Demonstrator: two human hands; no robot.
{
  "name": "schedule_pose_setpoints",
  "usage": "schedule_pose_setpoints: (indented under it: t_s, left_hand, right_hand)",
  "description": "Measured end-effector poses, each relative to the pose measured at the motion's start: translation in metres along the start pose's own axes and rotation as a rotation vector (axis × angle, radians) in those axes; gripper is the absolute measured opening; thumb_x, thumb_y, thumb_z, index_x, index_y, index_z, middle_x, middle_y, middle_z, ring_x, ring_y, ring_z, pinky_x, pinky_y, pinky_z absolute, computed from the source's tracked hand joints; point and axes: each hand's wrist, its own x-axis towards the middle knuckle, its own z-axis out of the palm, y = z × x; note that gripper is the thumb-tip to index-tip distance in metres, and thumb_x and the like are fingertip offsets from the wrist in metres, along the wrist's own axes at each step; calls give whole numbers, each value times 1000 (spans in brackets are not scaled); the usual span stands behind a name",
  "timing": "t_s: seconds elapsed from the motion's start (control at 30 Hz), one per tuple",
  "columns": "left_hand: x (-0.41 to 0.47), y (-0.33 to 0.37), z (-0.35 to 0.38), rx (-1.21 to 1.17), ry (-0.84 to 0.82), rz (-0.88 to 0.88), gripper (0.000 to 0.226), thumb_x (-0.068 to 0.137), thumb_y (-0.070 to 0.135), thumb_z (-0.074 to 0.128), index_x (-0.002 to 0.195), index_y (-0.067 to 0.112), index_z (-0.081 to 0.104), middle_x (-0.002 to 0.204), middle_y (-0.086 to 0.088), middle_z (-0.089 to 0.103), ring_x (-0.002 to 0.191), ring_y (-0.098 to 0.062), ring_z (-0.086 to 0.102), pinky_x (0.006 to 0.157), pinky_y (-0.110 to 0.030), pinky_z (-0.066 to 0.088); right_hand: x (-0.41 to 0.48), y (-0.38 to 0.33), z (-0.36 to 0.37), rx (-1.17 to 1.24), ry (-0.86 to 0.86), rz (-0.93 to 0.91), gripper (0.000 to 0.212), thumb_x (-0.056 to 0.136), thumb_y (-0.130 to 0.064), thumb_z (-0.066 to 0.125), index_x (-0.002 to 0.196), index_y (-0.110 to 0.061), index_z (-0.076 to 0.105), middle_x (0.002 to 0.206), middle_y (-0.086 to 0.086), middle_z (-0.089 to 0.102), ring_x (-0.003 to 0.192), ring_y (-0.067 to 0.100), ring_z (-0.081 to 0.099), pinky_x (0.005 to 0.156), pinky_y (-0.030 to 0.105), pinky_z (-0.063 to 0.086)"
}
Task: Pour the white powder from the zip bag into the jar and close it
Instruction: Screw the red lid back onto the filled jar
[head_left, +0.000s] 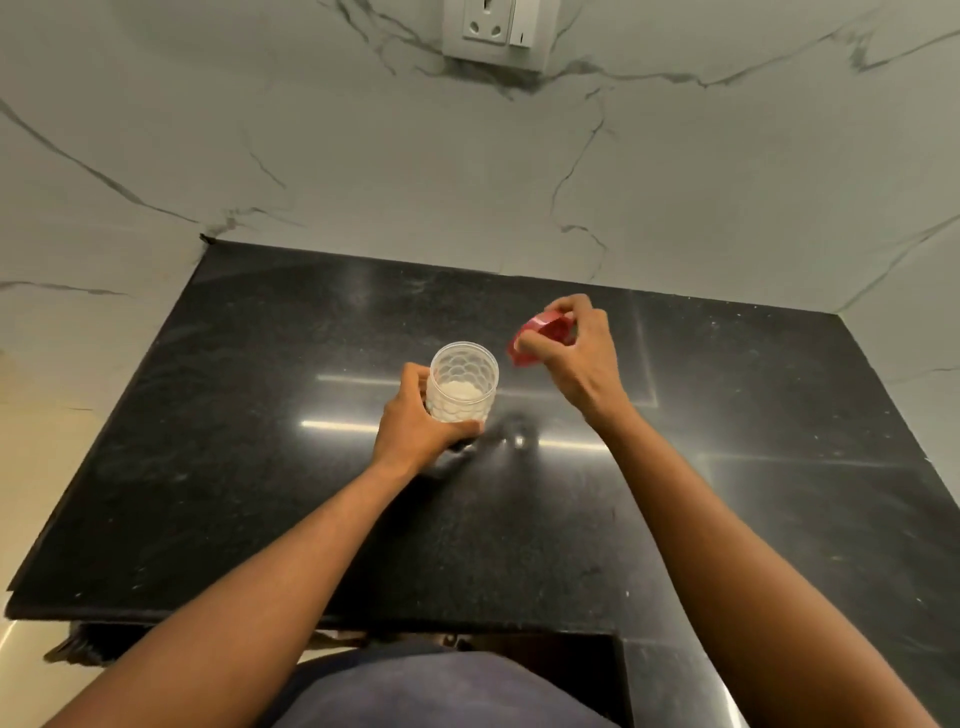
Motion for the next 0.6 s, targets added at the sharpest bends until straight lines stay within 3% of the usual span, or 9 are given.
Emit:
schedule_pose_setpoints:
  t_s: [0.1, 0.17, 0.27, 0.4, 0.53, 0.6]
  left_hand:
    - [1, 0, -3, 42, -19, 25, 83, 55, 45, 100, 117, 30, 47, 119, 3, 72, 107, -21, 71, 92, -49, 61]
    - [2, -1, -6, 69, -36, 43, 81, 56, 49, 97, 115, 32, 45, 115, 6, 72, 103, -20, 72, 89, -50, 62]
    - [4, -2, -8, 142, -68, 65, 80, 58, 59, 92, 114, 36, 39, 112, 9, 69, 97, -19, 71, 85, -50, 63]
    - [5, 1, -11, 201, -75, 65, 81, 57, 63, 88, 113, 37, 36, 110, 7, 68, 92, -20, 69, 81, -49, 62]
    - [8, 1, -12, 227, -83, 50, 80, 54, 66, 88, 107, 35, 36, 100, 9, 67, 89, -22, 68, 80, -48, 60]
    - [9, -1, -12, 223, -89, 60, 79, 56, 65, 88, 107, 34, 37, 101, 7, 67, 91, -23, 68, 80, -49, 60]
  right_hand:
    - [-15, -17, 11, 117, 37, -30, 41, 68, -50, 80, 90, -20, 61, 110, 0, 55, 92, 9, 57, 71, 26, 47]
    - [-26, -18, 22, -2, -59, -135, 38, 72, -41, 87, 79, -14, 61, 116, 0, 55, 103, 9, 56, 82, 29, 51]
    - [-36, -17, 37, -272, -201, -269, 41, 76, -44, 86, 77, -12, 60, 130, -3, 52, 118, 10, 50, 93, 29, 50]
    - [-35, -28, 45, -421, -273, -293, 43, 74, -48, 82, 100, -26, 56, 124, -5, 55, 114, 16, 48, 85, 30, 50]
    - [-27, -40, 44, -534, -372, -292, 75, 76, -50, 80, 140, -29, 48, 137, -2, 56, 124, 21, 46, 92, 34, 49]
    - [-21, -46, 45, -623, -428, -316, 84, 77, -49, 79, 150, -31, 43, 144, 0, 54, 130, 23, 45, 94, 31, 43]
